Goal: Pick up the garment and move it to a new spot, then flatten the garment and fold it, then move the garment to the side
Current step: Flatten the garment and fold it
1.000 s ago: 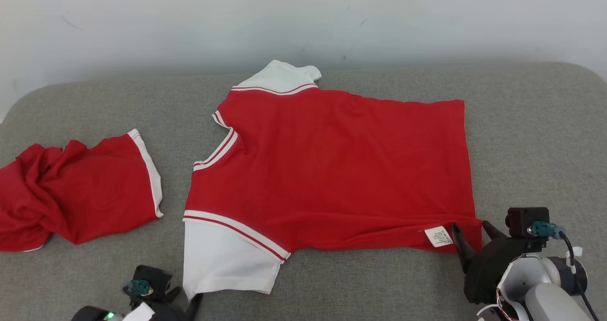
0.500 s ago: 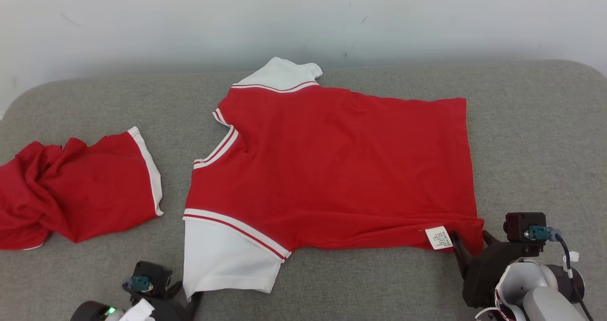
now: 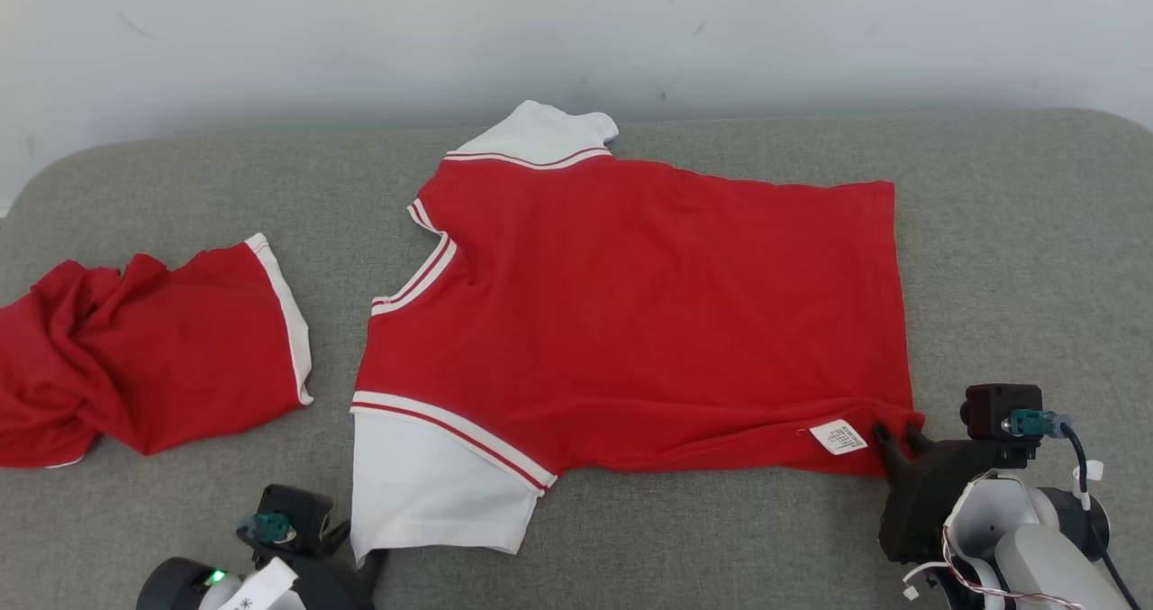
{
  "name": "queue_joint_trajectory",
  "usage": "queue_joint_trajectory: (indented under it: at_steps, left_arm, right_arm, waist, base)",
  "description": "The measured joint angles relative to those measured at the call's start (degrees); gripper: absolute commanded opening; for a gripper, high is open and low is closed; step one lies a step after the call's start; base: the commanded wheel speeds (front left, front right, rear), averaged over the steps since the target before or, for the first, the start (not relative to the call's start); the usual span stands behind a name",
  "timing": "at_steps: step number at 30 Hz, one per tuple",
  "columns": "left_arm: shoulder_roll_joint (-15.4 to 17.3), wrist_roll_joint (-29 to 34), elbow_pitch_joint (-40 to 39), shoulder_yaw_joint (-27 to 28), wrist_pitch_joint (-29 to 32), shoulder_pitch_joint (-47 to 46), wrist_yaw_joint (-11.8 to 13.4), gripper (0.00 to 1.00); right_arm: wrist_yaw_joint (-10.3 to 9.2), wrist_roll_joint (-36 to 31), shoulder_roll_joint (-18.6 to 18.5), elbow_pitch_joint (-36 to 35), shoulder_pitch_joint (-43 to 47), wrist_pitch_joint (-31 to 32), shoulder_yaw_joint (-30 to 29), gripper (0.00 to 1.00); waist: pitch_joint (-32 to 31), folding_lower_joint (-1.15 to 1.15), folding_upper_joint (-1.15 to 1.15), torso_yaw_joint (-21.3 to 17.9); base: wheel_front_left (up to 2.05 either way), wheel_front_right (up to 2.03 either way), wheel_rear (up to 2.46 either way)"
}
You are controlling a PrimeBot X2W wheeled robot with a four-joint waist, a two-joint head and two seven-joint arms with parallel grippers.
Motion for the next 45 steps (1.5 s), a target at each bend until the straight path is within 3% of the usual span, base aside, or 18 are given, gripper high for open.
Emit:
queue_joint_trajectory:
  at_steps: [2, 3, 5, 6, 7, 8, 19, 24, 31, 40, 45]
  left_arm:
    - [-0.03, 0.00, 0.19, -0.10, 0.00, -0.21, 0.00, 0.65]
    - [-0.07, 0.00, 0.40, -0.18, 0.00, -0.52, -0.01, 0.57]
    - [-0.22, 0.00, 0.59, -0.18, 0.00, -0.83, -0.01, 0.48]
    - [-0.29, 0.00, 0.71, -0.12, 0.00, -0.83, 0.00, 0.36]
    - [-0.32, -0.02, 0.80, -0.05, 0.00, -0.83, 0.00, 0.09]
    - [-0.34, -0.07, 0.90, 0.09, -0.02, -0.83, 0.01, 0.00]
    - [-0.49, -0.78, 0.57, 0.70, -1.31, -0.35, 0.14, 0.00]
    - [-0.33, -0.97, -3.67, 2.66, -4.28, -0.04, 1.65, 0.00]
    - [-2.80, -6.02, -15.26, 8.35, -11.89, 1.30, 3.19, 0.00]
    - [-4.93, -9.62, -29.45, 10.76, -16.99, 5.71, 3.70, 0.00]
    - [-6.30, -11.91, -40.31, 11.84, -19.44, 6.63, 4.10, 0.00]
  right_arm:
    - [0.00, 0.20, 0.08, 0.26, -0.02, 0.00, 0.00, 0.32]
    - [0.03, 0.31, 0.11, 0.31, -0.02, 0.00, 0.01, 0.25]
    - [0.46, 0.36, 0.14, 0.36, -0.02, 0.00, 0.01, 0.01]
    - [0.49, 0.36, 0.13, 0.40, -0.02, -0.01, 0.00, 0.00]
    - [0.49, 0.36, 0.13, 0.40, -0.01, -0.02, 0.00, 0.00]
    - [0.51, 0.36, 0.12, 0.38, 0.00, -0.05, -0.03, 0.00]
    - [0.63, 0.52, 0.07, -1.05, 1.38, -2.02, -0.64, 0.00]
    - [1.01, 0.90, -0.52, -5.19, 2.11, -4.65, -2.00, 0.00]
    - [0.91, 0.83, -3.25, -14.63, 4.16, -9.56, -5.41, 0.00]
    - [-0.14, -1.25, -5.34, -27.53, 9.29, -12.72, -8.00, 0.00]
    - [-1.08, -1.74, -6.76, -36.38, 12.27, -14.86, -12.25, 0.00]
  waist:
    - [0.02, 0.00, 0.00, 0.07]
    - [0.00, 0.00, 0.00, 0.11]
    - [-0.04, 0.00, 0.00, 0.16]
    - [-0.08, 0.00, 0.00, 0.18]
    - [-0.14, 0.00, 0.00, 0.19]
    - [-0.21, 0.00, 0.00, 0.20]
    - [-2.11, 0.00, 0.00, -0.09]
    - [-3.08, 0.00, 0.00, -0.05]
    - [-4.81, -0.01, 0.00, 0.10]
    - [-5.99, -0.01, 0.00, -0.29]
    - [-5.44, -0.01, 0.00, -0.30]
  base:
    - [0.00, 0.00, 0.00]
    - [0.00, 0.00, 0.00]
    - [0.00, 0.00, 0.00]
    - [0.00, 0.00, 0.00]
    - [0.00, 0.00, 0.00]
    - [0.00, 0.00, 0.00]
    - [0.00, 0.00, 0.00]
    - [0.00, 0.00, 0.00]
    - [0.00, 0.00, 0.00]
    - [0.00, 0.00, 0.00]
    - [0.00, 0.00, 0.00]
